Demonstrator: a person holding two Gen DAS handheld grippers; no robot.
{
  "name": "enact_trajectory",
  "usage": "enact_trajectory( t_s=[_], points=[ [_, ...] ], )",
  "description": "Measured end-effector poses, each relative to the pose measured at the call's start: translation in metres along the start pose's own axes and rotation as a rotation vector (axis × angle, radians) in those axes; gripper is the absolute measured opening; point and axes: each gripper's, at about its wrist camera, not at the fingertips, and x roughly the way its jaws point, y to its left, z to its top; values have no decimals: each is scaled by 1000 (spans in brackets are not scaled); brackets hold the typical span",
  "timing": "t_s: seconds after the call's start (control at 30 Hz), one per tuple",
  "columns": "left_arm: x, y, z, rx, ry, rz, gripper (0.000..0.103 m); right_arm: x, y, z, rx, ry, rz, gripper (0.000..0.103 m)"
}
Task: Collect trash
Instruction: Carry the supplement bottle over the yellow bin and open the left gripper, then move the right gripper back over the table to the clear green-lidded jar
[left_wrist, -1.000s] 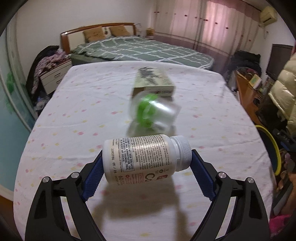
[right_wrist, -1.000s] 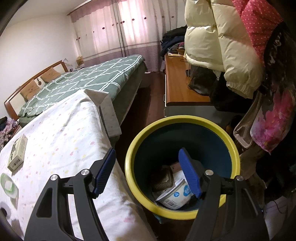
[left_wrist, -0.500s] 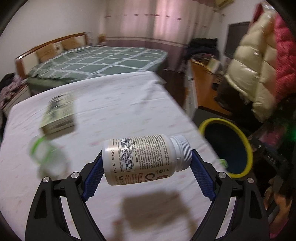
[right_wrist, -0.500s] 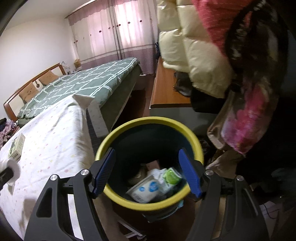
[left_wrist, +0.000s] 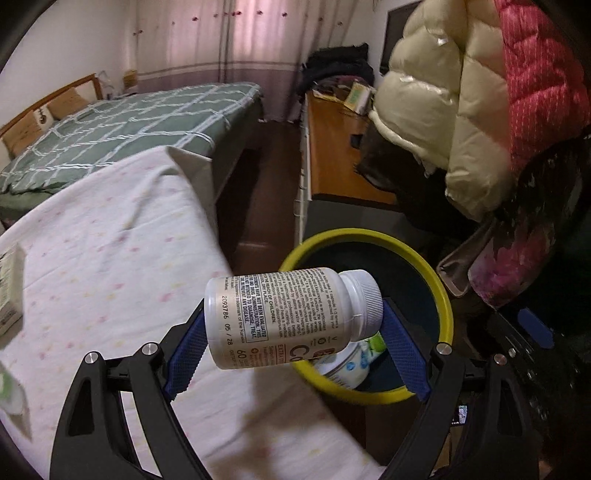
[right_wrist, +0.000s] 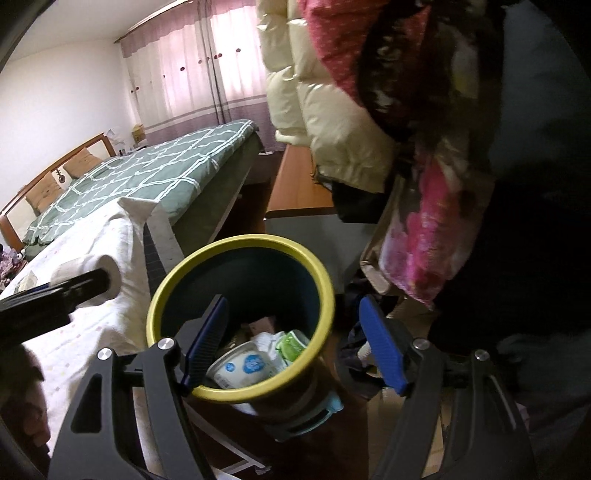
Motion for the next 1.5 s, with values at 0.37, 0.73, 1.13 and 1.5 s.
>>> enact_trajectory(
  t_s=[0.37,0.73,1.13,1.5],
  points=[
    [36,-38,9,60,36,17,95,2,-20,-6,28,23,-19,71],
    [-55,27,-17,-52,-78,16,98,9,0,-8,1,39,24,71],
    [-164,151,-72,-225,-216,215,98,-5,80,-10,-126,28,125,71],
    [-249,266,-134,-404,-295,417,98,-20,209,-31,-287,46,302,71]
  ],
)
